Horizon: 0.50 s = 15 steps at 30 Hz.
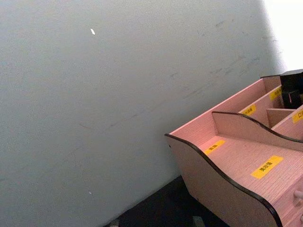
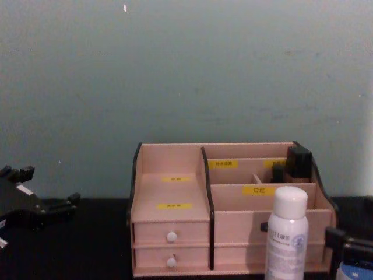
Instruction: Pick up the facial cleanser and watermelon frost from the table and place them into the tiered storage box.
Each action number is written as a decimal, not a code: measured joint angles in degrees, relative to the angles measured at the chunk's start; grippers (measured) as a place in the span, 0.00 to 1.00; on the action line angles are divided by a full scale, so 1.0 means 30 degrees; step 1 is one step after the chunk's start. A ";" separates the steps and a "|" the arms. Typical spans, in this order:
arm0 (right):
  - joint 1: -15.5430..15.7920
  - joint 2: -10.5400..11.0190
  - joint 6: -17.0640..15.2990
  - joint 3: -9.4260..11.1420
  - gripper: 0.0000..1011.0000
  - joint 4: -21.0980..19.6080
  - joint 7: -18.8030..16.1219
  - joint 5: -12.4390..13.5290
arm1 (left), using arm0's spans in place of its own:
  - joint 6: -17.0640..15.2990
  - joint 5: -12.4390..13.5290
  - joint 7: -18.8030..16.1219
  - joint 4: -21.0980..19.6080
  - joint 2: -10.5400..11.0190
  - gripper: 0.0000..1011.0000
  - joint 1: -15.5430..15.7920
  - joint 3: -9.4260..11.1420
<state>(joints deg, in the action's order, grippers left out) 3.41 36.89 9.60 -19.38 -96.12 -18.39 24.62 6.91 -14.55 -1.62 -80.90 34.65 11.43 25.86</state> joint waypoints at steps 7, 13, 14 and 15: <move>-0.0597 -0.0794 -0.0062 -0.0352 0.99 0.0901 -0.0594 -0.0265 | 0.0000 0.0001 0.0000 0.0000 0.0000 0.99 0.0001 -0.0001; -0.1157 -0.1355 -0.0443 -0.0609 0.99 0.1638 -0.1007 -0.0619 | 0.0000 0.0001 0.0000 0.0000 0.0000 0.99 0.0001 0.0000; -0.1309 -0.1492 -0.0542 -0.0666 0.99 0.1828 -0.1137 -0.0680 | 0.0000 0.0000 0.0000 0.0001 0.0001 0.99 0.0000 -0.0001; -0.1309 -0.1492 -0.0542 -0.0666 0.99 0.1828 -0.1137 -0.0680 | 0.0000 0.0001 0.0000 0.0000 -0.0001 0.99 0.0001 0.0000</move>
<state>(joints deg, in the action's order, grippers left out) -0.51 32.41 7.98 -21.38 -90.63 -21.80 22.58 6.91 -14.55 -1.62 -80.90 34.64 11.43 25.86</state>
